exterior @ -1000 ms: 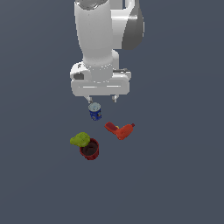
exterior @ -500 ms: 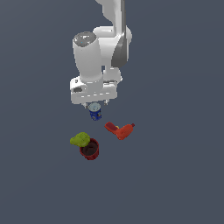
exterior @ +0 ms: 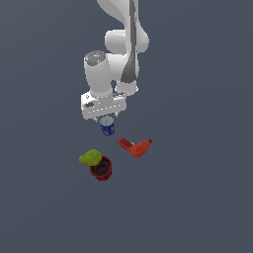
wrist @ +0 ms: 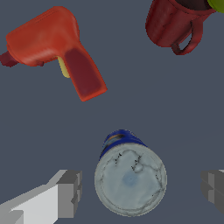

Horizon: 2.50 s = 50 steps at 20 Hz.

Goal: Pick up a designated object from a clutter of objects.

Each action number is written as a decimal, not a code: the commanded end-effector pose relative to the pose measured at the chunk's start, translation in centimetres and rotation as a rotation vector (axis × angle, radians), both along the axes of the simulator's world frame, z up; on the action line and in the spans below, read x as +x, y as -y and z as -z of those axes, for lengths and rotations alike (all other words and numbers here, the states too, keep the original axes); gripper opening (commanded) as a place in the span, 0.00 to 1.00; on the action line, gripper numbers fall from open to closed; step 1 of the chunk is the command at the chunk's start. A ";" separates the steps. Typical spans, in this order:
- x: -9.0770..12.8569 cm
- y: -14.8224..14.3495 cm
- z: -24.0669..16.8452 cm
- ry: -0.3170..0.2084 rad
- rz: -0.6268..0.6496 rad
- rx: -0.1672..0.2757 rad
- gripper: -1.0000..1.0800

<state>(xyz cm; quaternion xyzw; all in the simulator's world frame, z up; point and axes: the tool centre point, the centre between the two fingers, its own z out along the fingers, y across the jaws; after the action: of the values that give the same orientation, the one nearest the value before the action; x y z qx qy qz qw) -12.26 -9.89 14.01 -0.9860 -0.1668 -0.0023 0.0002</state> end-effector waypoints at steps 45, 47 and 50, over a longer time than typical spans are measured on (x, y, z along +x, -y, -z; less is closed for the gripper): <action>-2.0 0.5 6.5 -0.005 -0.044 -0.002 0.00; -2.0 0.4 6.3 -0.005 -0.044 -0.002 0.00; -1.9 0.1 5.6 -0.005 -0.043 -0.002 0.00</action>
<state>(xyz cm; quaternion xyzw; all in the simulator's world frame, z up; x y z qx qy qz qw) -14.34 -10.09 7.95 -0.9822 -0.1880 0.0017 0.0005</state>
